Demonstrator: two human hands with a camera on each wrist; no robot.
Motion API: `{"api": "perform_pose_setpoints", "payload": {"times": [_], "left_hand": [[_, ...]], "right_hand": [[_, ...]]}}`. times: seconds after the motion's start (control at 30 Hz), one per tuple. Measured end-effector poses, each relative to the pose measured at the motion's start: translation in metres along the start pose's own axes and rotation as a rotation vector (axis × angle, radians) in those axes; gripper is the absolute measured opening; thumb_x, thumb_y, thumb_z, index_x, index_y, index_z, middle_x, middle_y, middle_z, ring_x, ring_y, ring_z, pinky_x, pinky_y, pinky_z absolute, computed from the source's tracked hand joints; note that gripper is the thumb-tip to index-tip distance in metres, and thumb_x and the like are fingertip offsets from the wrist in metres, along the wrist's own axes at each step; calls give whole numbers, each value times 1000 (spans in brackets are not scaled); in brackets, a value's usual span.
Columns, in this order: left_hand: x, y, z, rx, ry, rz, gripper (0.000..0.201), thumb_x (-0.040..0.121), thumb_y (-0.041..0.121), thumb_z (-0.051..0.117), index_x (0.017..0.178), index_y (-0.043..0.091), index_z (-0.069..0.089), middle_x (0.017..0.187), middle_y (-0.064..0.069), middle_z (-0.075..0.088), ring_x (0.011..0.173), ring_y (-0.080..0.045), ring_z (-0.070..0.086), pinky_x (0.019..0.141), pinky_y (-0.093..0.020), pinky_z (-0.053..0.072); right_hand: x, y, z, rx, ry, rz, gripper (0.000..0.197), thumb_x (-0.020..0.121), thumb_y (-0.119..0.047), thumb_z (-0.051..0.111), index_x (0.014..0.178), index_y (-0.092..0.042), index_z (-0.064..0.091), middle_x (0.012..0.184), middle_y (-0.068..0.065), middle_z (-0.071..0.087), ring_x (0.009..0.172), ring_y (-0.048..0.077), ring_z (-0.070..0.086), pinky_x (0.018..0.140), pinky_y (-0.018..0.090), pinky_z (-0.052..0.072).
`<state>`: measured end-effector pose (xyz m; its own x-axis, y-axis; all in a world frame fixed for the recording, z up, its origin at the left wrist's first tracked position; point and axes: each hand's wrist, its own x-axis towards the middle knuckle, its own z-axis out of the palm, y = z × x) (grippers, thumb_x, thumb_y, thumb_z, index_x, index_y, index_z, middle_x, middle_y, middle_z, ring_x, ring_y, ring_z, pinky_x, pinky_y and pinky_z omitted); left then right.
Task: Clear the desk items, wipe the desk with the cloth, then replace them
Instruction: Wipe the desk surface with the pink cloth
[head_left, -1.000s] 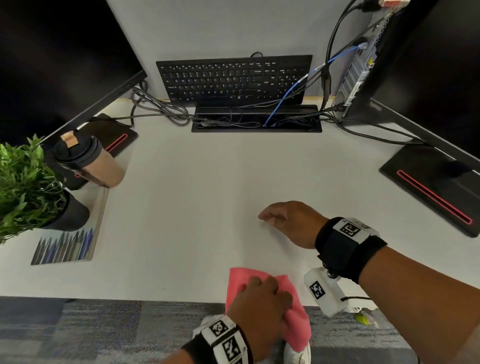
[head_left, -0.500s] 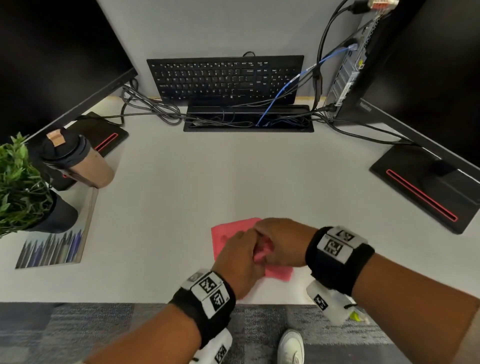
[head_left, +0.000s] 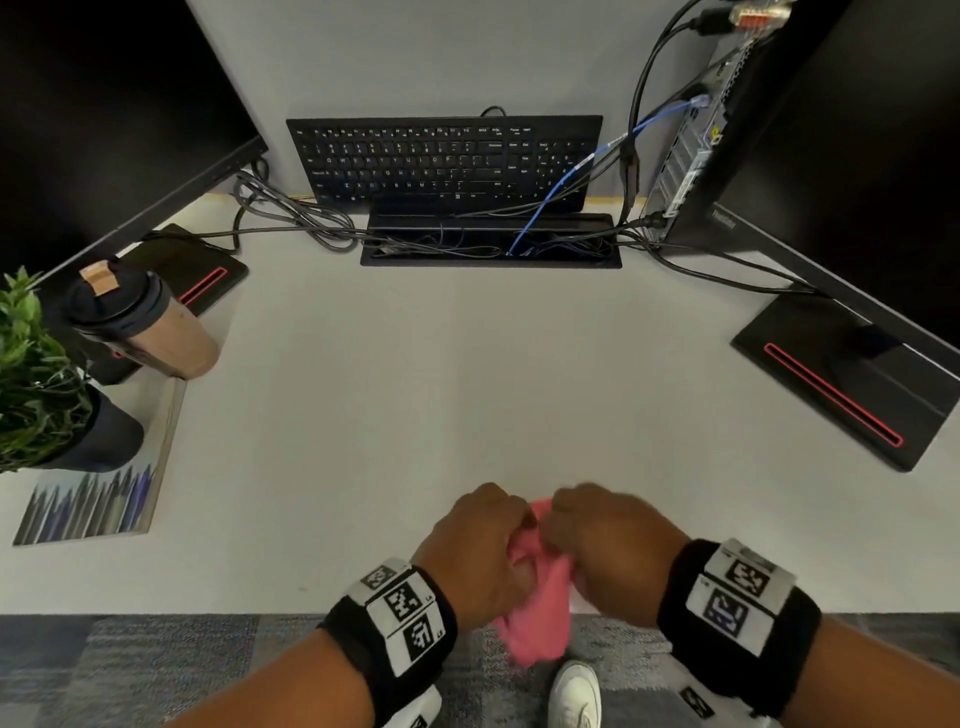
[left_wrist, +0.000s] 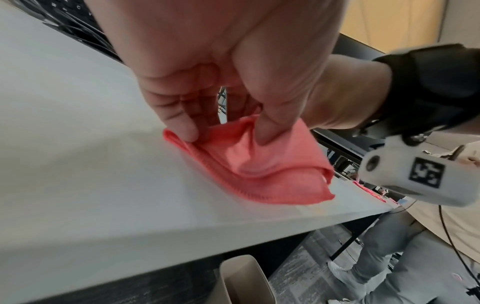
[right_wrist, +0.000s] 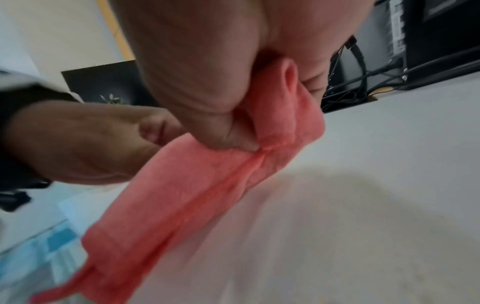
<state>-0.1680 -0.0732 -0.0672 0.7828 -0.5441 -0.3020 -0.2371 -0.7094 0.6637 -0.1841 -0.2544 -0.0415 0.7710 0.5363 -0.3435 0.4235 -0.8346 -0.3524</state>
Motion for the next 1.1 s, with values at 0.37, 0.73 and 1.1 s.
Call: {"api": "perform_pose_setpoints", "payload": {"times": [0.37,0.73,1.1], "left_hand": [[9,-1,9,64,-17,19,27,85,27,51,111,27,60,109,4,57,102,-16,54,90,-37,49],[1,-6,-11,2,70,56,34,84,15,52,115,24,61,111,6,57,101,-12,54,91,-30,48],[-28,-20,-22,40,90,-32,27,84,16,47,104,17,65,110,-5,59,102,-23,57,89,-38,49]], "right_hand": [[-41,19,40,61,0,391,25,77,-19,42,98,-29,51,88,-1,48,79,24,51,65,34,44],[-21,-59,45,530,88,386,35,78,-15,53,109,-32,56,88,-11,48,75,2,52,59,13,39],[32,-95,60,495,73,280,24,85,-24,55,108,-19,52,90,-10,60,73,5,60,64,18,52]]}}
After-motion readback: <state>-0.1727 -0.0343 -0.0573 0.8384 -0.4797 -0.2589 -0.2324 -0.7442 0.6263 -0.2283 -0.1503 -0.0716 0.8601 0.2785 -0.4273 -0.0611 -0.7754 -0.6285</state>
